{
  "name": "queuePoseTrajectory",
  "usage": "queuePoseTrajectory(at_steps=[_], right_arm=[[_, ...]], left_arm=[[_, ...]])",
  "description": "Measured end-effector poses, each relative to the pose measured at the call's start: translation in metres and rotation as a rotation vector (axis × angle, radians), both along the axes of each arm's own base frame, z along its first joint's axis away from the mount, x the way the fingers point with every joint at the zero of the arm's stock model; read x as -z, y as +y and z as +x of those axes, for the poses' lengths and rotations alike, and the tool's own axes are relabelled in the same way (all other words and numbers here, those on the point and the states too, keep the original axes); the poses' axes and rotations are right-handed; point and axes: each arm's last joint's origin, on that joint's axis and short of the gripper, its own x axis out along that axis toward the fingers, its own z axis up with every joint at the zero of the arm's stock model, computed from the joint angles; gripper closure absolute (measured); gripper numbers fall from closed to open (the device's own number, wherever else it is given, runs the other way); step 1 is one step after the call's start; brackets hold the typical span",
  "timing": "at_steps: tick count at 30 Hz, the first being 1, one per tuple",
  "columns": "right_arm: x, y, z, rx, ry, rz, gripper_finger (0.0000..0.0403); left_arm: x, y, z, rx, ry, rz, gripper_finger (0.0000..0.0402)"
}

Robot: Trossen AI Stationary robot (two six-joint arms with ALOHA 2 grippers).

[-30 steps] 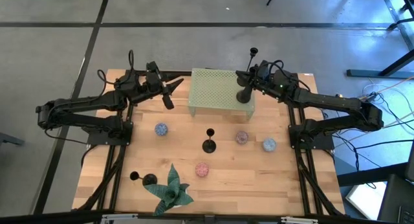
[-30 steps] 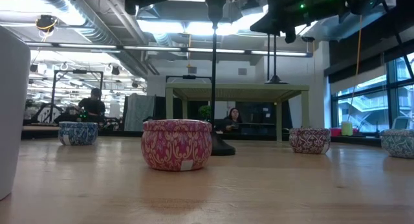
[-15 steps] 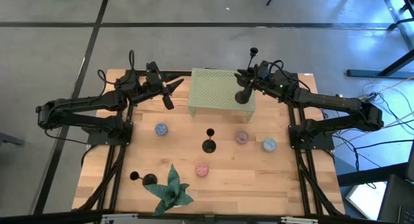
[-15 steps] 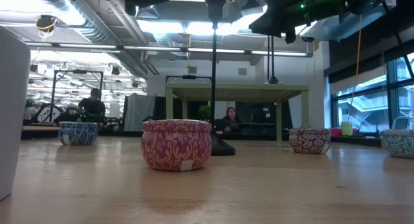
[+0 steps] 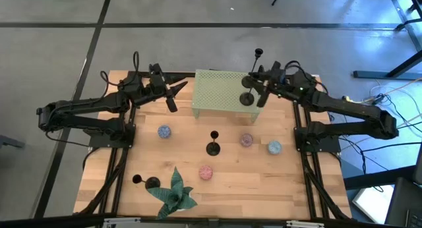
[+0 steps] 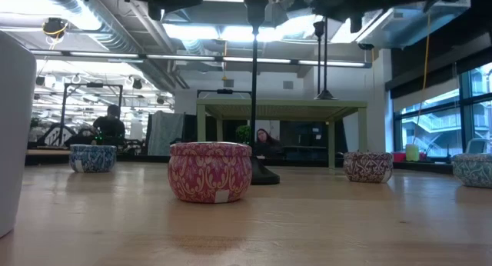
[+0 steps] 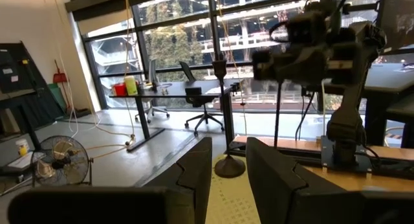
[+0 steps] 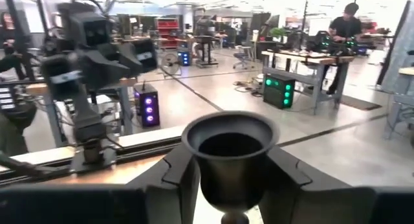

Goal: Pick & Place candle stick holders
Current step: Put the black candle holder on the shelf

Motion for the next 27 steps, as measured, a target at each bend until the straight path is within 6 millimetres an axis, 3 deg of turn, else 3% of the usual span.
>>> queuePoseTrajectory(at_steps=[12, 27], right_arm=[[-0.014, 0.034, -0.030, -0.130, 0.022, -0.123, 0.0275], [-0.007, 0.030, -0.014, -0.113, 0.070, -0.171, 0.0275]], left_arm=[[0.002, -0.003, 0.001, 0.107, 0.023, -0.001, 0.0311], [0.001, -0.003, 0.001, 0.121, 0.005, -0.019, 0.0309]])
